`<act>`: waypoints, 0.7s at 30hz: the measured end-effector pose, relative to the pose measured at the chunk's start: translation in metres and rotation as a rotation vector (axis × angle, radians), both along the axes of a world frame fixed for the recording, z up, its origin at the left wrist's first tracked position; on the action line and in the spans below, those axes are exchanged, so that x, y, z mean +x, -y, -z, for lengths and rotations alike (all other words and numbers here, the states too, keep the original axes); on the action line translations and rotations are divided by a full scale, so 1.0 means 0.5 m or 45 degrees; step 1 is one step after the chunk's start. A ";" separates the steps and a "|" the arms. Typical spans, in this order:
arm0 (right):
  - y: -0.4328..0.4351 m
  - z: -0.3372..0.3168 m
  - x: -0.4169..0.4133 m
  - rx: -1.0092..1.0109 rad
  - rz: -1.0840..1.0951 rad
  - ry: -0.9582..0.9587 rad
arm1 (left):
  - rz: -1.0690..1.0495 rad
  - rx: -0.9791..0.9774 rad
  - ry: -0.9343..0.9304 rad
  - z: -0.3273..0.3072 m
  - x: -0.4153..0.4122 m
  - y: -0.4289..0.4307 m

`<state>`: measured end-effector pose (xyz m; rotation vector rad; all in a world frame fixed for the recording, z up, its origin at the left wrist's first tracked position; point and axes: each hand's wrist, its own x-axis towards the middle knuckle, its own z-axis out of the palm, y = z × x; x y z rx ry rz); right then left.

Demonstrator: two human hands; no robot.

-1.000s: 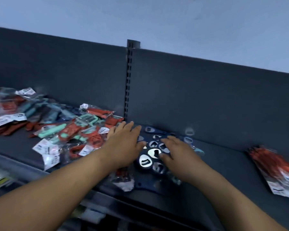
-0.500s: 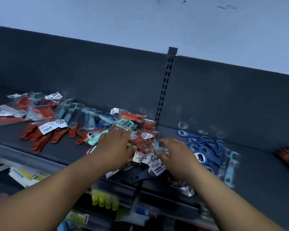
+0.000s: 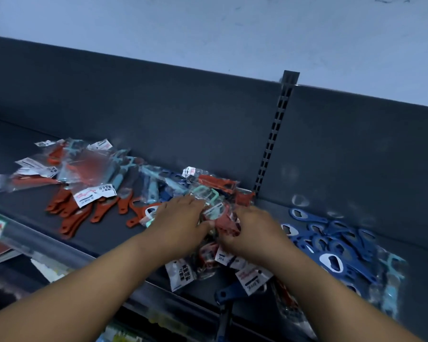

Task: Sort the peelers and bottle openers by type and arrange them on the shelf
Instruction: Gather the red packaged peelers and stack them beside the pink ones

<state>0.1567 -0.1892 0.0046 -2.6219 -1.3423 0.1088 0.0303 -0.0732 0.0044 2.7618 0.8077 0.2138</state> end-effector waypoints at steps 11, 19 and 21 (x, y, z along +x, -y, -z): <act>-0.004 -0.059 -0.012 0.735 0.053 -0.418 | -0.166 -1.197 0.771 -0.052 0.051 0.020; -0.067 -0.049 -0.056 0.808 0.489 -0.478 | -0.020 -1.542 0.642 -0.056 0.047 -0.124; -0.036 -0.039 -0.048 0.598 0.641 -0.344 | -0.032 -1.575 0.587 -0.044 0.051 -0.133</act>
